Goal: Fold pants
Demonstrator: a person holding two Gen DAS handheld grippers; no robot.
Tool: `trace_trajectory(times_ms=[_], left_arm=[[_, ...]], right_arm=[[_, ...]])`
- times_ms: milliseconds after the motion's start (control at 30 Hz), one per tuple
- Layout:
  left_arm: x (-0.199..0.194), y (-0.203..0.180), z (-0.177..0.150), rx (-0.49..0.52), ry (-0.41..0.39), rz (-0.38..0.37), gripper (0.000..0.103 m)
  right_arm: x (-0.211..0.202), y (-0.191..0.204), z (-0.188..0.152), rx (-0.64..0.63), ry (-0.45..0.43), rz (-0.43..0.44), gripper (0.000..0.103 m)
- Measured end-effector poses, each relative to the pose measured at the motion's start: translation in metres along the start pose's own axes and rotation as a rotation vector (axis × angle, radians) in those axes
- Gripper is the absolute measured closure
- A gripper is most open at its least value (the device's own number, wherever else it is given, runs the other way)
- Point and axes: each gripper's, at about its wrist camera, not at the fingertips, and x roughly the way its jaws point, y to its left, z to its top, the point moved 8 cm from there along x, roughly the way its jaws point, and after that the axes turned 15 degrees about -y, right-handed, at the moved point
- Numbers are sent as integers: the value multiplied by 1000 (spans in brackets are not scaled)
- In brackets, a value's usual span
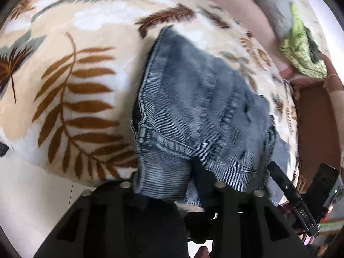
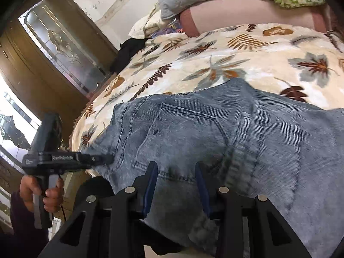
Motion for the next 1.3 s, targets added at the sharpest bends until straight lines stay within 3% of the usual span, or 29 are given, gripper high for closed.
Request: trace_trajectory(times_ms=[67,167,200,233,333,533,633,900,1100,1300], left_arm=[[3,3,0,-12,2,18,53],[7,2,1,-3,-17,15,52],[8,0,2,6,-27,11,55],[8,-2,3,14,-37,2,66],[6,-13,6,40,-69,-35,82],[-15,-42,12,143,-159,-38,85],[-32,-64,15,208,-204,-44,86],[-75,-163,8,457,-286,-112,86],[-82,-263,-37,697,-257,-204,86],[-42,-330,-111,886,-97,-270,84]], right_arm=[[9,-2,1,-8,2,-18,72],[26,-11,-8,-24,51,-65,76],[31,-17,-14,-20,66,-88,79],[30,-19,-14,-15,50,-88,85],[19,-22,-11,29,32,-60,85],[-23,-48,-5,107,-69,-61,85],[-56,-71,-2,115,-133,-105,85],[-135,-157,15,266,-347,-230,85],[-178,-210,24,439,-495,-278,86],[-213,-246,20,573,-598,-302,81]])
